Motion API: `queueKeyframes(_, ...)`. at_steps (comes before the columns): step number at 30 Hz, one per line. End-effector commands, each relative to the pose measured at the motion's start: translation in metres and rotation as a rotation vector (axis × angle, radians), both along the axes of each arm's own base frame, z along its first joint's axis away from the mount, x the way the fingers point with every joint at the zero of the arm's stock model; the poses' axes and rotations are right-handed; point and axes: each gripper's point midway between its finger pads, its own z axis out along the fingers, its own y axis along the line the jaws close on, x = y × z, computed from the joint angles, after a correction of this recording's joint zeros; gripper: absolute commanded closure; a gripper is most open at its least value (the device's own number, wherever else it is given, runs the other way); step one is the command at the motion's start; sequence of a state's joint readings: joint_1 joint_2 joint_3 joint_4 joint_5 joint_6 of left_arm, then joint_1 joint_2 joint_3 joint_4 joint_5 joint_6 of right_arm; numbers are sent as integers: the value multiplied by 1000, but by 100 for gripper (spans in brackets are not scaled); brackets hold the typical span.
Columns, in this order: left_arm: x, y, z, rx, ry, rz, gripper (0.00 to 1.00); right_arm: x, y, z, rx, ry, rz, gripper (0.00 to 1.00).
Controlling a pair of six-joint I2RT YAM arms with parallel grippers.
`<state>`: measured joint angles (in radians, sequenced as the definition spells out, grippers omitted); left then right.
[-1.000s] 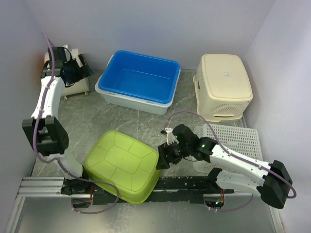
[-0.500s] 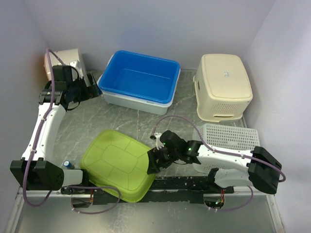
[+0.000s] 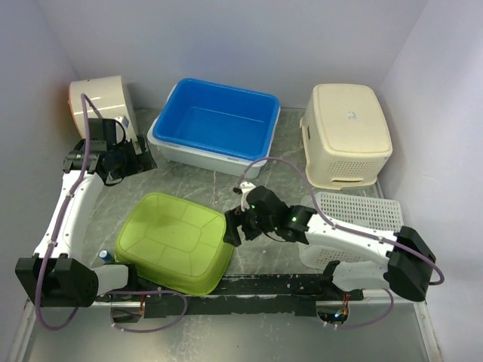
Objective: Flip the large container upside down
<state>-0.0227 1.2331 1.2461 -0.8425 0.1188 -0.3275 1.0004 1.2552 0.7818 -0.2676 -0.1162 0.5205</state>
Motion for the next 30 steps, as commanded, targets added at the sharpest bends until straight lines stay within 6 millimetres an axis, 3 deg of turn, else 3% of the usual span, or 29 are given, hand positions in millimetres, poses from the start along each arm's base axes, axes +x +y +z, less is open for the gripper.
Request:
queueKeyframes(1,-16,7,-39,26,102,31,0,-31,-22,-14,8,95,20,21)
queueKeyframes(6,-30,16,-86,58,201,97,0,-58,-25,-30,99,206,21,22)
queueKeyframes(9,-39,7,-96,16,234,74,0,-61,-16,-36,147,231,-3,22)
queueKeyframes(11,-39,-5,-97,-42,227,35,0,-54,-4,-34,187,219,-22,22)
queueKeyframes(16,-46,-39,-107,-204,258,-67,1,-14,17,-21,186,122,-120,22)
queueKeyframes(19,-44,-54,-107,-261,248,-109,1,-4,24,-13,186,85,-124,22)
queueKeyframes(26,-24,-86,-115,-342,234,-195,1,-16,8,-23,159,98,-109,22)
queueKeyframes(30,-5,-110,-122,-390,225,-250,1,-16,-6,-20,130,69,-125,22)
